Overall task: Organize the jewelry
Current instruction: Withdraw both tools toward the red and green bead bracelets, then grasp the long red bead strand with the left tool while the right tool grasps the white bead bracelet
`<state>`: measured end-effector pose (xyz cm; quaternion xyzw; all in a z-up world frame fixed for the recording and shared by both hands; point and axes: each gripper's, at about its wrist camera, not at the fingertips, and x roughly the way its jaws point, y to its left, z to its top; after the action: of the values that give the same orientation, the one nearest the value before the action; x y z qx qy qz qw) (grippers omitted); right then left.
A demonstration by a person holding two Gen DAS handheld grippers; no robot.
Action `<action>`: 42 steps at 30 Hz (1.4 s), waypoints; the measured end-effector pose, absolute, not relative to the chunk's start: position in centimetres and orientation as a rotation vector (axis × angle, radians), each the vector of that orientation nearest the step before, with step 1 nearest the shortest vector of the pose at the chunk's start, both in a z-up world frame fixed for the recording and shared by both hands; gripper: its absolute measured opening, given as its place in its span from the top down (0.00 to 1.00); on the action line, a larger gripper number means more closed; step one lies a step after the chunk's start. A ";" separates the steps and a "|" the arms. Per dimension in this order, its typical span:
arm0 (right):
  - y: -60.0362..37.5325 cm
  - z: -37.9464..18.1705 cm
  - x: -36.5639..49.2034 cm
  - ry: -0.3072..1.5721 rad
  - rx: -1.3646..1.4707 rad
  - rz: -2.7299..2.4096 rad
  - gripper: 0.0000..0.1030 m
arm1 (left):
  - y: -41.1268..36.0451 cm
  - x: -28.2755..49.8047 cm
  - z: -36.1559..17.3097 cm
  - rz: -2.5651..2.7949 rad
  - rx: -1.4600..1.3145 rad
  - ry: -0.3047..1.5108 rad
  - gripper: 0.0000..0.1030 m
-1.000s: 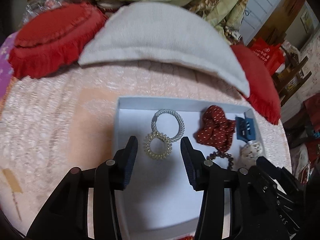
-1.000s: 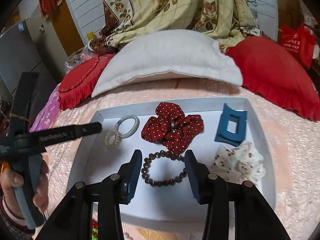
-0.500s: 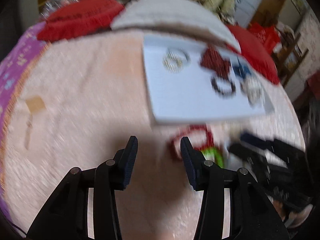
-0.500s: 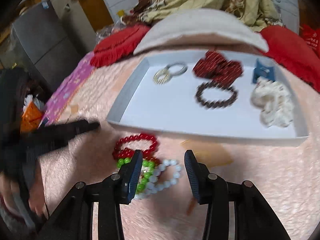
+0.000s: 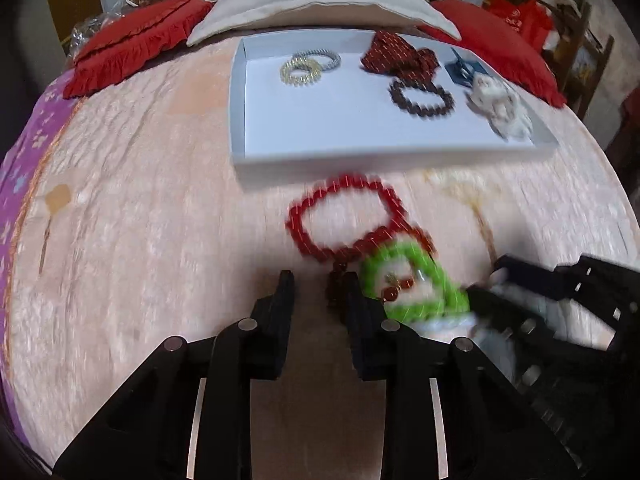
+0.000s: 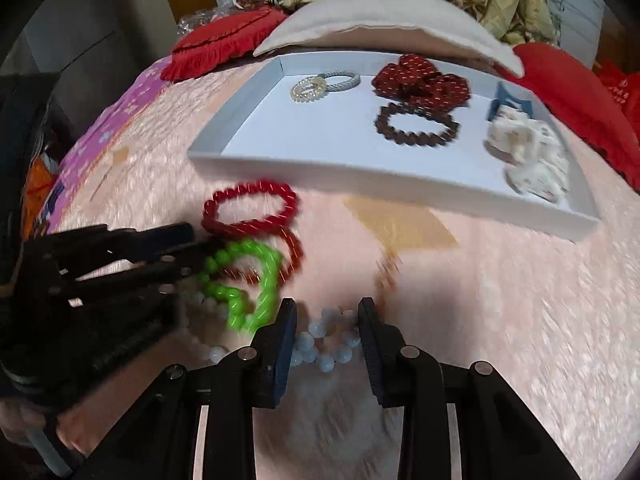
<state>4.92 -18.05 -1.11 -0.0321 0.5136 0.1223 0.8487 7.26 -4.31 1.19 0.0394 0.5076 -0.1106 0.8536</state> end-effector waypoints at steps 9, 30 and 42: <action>-22.7 -0.8 -0.9 1.086 -0.062 0.176 0.70 | -0.5 1.5 1.6 -0.266 -0.063 1.107 0.77; -23.8 1.4 -3.3 1.013 0.100 0.268 0.68 | 0.9 0.0 2.4 -0.260 -0.087 1.074 0.77; -21.6 -0.1 -2.4 1.029 -0.022 0.298 0.65 | -0.1 2.2 1.4 -0.286 -0.084 1.073 0.77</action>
<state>-2.36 -21.58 -0.11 -0.0106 0.4902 0.1420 0.8599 2.18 -0.09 1.42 -0.0398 0.5091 -0.1358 0.8490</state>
